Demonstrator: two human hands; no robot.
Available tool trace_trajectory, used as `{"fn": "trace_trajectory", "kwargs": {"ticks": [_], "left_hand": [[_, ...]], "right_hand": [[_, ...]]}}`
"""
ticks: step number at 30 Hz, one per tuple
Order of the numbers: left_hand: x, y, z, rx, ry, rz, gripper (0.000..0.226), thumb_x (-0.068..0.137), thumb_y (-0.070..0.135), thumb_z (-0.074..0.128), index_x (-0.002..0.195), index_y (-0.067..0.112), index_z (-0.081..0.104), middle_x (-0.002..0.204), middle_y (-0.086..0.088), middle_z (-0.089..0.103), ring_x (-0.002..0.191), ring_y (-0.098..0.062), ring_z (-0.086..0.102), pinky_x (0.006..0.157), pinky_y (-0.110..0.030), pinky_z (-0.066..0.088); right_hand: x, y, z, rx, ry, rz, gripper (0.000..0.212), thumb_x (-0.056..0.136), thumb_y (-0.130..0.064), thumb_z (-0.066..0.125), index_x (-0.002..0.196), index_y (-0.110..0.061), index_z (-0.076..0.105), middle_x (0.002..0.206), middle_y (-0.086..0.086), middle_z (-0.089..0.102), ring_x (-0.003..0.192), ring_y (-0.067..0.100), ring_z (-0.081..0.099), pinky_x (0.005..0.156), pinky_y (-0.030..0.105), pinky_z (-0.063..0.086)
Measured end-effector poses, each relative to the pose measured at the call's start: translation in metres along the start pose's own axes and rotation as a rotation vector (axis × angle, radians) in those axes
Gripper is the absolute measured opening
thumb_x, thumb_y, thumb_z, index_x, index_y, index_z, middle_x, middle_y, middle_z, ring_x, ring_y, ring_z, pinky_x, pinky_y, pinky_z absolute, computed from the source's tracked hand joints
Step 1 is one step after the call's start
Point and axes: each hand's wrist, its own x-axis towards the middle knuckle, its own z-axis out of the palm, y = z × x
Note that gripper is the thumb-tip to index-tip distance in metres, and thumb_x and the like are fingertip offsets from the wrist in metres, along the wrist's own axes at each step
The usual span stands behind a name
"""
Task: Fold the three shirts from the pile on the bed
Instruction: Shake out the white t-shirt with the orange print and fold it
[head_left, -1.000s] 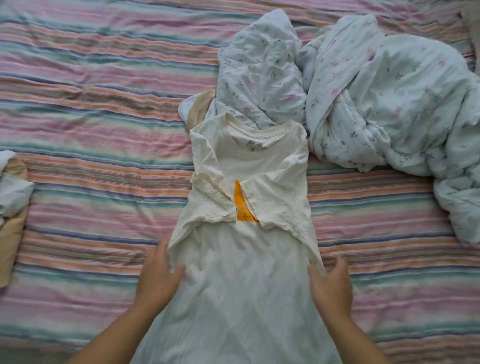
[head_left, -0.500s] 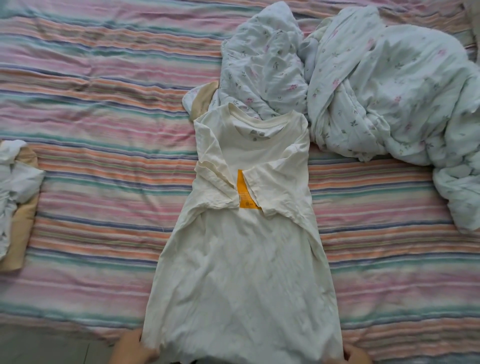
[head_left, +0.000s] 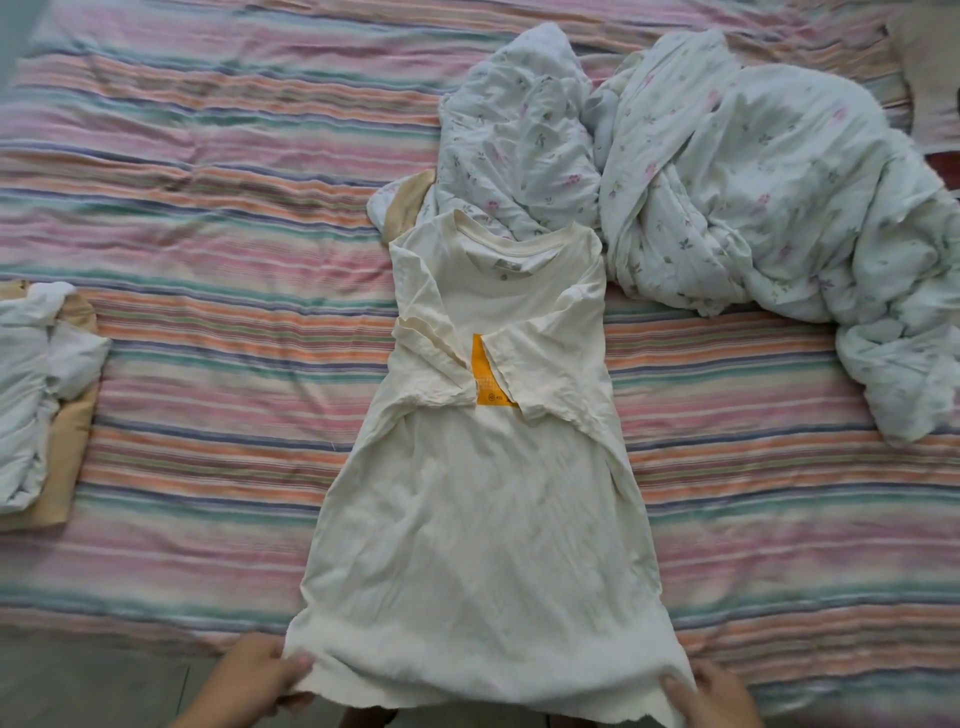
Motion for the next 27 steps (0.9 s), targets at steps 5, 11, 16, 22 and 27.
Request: {"fn": "trace_trajectory", "kwargs": {"ticks": [5,11,16,22,27], "left_hand": [[-0.009,0.047,-0.022,-0.292,0.194,-0.049,0.018,0.082,-0.011,0.06,0.096,-0.004,0.068,0.066,-0.021,0.073,0.043,-0.025,0.065,0.035,-0.02,0.044],[-0.018,0.136,-0.053,-0.582,0.238,0.165,0.009,0.086,-0.006,0.058,0.09,-0.001,0.065,0.057,-0.012,0.068,0.041,-0.018,0.06,0.038,-0.018,0.044],[-0.014,0.199,-0.089,-0.698,0.072,0.32,0.021,0.085,-0.011,0.049,0.09,-0.001,0.067,0.072,-0.011,0.077,0.064,-0.017,0.076,0.052,-0.018,0.058],[0.008,0.262,-0.126,-0.471,0.211,0.467,0.033,0.078,-0.023,0.051,0.084,0.006,0.067,0.061,0.0,0.074,0.053,-0.005,0.07,0.046,-0.013,0.053],[0.021,0.307,-0.151,-0.468,0.258,0.566,0.02,0.086,-0.002,0.061,0.076,0.015,0.065,0.057,0.008,0.074,0.051,-0.003,0.071,0.056,-0.024,0.045]], "right_hand": [[-0.01,-0.057,-0.016,0.113,0.103,-0.044,0.026,0.08,-0.004,0.078,0.102,-0.004,0.065,0.089,0.023,0.068,0.073,0.03,0.063,0.069,0.034,0.05],[-0.012,-0.142,-0.033,0.389,-0.179,-0.113,0.007,0.087,-0.001,0.069,0.092,-0.003,0.074,0.083,0.012,0.074,0.071,0.022,0.067,0.05,0.024,0.057],[0.004,-0.197,-0.053,0.511,-0.427,-0.25,0.04,0.084,0.021,0.042,0.103,0.001,0.071,0.09,0.017,0.075,0.074,0.02,0.074,0.067,0.024,0.063],[0.032,-0.252,-0.075,0.131,-0.219,-0.505,0.03,0.081,0.014,0.069,0.096,-0.012,0.073,0.078,-0.002,0.08,0.068,0.003,0.073,0.059,0.017,0.058],[0.066,-0.293,-0.083,0.202,0.095,-0.602,0.013,0.089,-0.015,0.072,0.077,-0.01,0.07,0.043,-0.011,0.062,0.037,-0.002,0.049,0.044,0.01,0.043]]}}
